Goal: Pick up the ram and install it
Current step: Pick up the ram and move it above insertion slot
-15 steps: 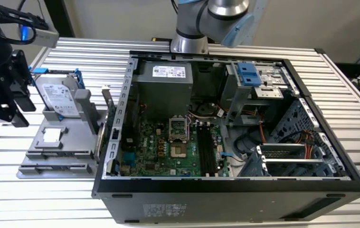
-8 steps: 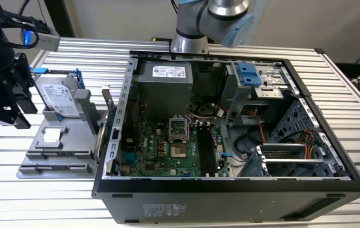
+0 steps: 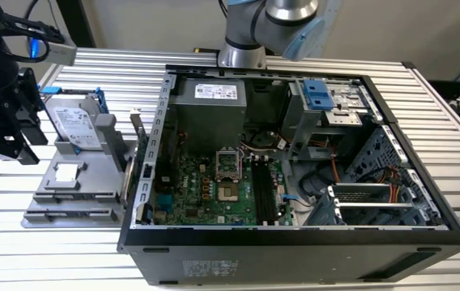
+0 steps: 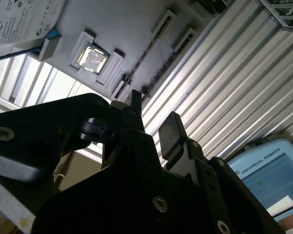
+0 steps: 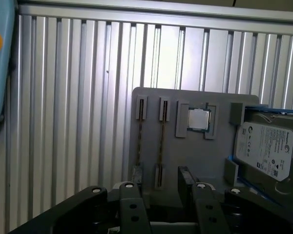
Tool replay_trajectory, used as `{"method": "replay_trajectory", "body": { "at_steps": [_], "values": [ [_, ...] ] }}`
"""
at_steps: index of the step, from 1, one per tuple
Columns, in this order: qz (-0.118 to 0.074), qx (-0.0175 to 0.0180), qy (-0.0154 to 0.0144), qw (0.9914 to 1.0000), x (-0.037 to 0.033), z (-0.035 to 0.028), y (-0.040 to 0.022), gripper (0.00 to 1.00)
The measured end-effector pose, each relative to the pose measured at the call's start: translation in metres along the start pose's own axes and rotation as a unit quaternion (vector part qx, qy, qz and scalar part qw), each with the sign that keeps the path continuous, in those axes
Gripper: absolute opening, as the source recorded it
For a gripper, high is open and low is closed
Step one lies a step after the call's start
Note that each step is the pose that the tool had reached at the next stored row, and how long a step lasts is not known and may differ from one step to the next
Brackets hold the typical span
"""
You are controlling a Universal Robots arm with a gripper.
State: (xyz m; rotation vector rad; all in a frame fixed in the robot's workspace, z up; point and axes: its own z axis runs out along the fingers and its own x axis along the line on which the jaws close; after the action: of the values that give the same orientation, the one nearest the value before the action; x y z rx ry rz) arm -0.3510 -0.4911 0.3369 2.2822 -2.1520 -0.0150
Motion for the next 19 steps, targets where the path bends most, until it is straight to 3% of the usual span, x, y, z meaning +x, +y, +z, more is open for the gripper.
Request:
{"method": "replay_trajectory", "body": {
  "at_steps": [5,19],
  "values": [
    [0.000,0.0000,-0.0001,1.00000,0.0000,0.0014,-0.0001,1.00],
    [0.006,-0.0004,-0.0001,0.99998,0.0002,0.0133,-0.0001,1.00]
  ]
}}
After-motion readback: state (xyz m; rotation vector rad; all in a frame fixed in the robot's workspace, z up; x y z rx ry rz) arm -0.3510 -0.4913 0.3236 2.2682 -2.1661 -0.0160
